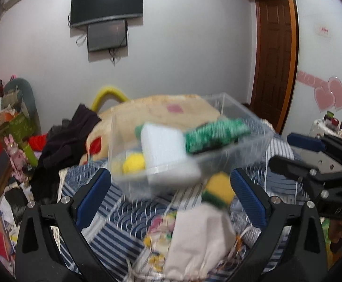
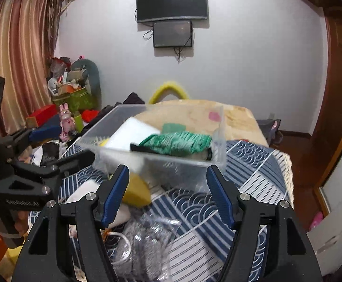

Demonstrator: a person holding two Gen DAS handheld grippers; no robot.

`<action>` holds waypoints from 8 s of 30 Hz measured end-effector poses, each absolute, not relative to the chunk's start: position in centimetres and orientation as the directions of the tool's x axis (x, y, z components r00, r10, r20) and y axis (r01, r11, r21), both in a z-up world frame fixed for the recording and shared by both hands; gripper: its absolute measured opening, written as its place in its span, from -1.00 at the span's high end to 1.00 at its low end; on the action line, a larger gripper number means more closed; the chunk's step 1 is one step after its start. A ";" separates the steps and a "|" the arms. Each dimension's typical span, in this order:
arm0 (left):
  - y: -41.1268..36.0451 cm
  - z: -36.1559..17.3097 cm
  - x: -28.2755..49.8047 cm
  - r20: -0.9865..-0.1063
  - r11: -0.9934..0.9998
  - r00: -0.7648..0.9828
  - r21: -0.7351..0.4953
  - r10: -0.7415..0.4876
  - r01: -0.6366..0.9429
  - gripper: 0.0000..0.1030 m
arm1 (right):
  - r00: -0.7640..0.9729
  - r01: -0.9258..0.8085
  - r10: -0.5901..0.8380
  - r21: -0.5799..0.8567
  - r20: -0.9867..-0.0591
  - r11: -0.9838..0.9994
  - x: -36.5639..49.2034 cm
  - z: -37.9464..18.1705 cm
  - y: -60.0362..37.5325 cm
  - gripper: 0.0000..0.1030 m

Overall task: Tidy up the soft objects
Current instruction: 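Grasp the yellow-green sponge with the right tool while the left tool grasps the white cloth bag, then place the sponge into the clear box with the right tool while the left tool drops the cloth bag in, then grasp the bag of steel-wool scrubbers with the right tool while the left tool grasps the floral scrunchie, then place the scrubber bag into the clear box with the right tool while the left tool drops the scrunchie in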

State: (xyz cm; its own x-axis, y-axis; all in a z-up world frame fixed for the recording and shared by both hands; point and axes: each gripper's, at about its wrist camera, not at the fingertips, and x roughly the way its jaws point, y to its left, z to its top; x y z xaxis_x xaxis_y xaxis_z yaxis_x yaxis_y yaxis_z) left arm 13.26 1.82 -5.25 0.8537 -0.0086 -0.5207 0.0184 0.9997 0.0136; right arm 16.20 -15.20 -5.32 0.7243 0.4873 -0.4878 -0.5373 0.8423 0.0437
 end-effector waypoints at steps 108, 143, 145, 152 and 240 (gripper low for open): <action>4.3 -4.6 17.8 -0.489 0.992 0.869 -0.126 -0.074 0.014 -0.16 | 0.747 -0.482 0.428 0.029 -0.508 0.876 19.7 -4.8 -13.9 -0.30; 2.8 -13.7 11.6 -0.667 0.995 0.744 -0.100 -0.046 -0.027 -0.92 | 0.573 -0.522 0.491 0.170 -0.657 0.836 15.4 -13.2 -14.2 -0.54; 2.5 -13.6 11.2 -0.655 0.996 0.755 -0.081 -0.038 -0.021 -0.93 | 0.576 -0.531 0.488 0.154 -0.656 0.833 14.8 -13.4 -14.1 -0.54; 2.0 -14.1 11.7 -0.688 0.992 0.719 -0.122 -0.095 0.014 -0.58 | 0.603 -0.559 0.461 0.067 -0.651 0.826 13.4 -13.4 -13.5 0.15; 3.0 0.2 9.1 -0.335 0.993 0.938 -0.103 -0.094 0.063 -0.30 | 0.809 -0.526 0.491 -0.023 -0.323 0.850 13.9 -0.9 -14.7 -0.22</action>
State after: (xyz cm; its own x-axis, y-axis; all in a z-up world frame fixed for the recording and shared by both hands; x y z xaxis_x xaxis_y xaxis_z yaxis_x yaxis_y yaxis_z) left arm 9.13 2.95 0.23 0.9375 -0.0943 -0.3349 0.0631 0.9927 -0.1028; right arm 13.88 -14.66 -0.89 0.8088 0.4914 -0.3231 -0.5259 0.8502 -0.0234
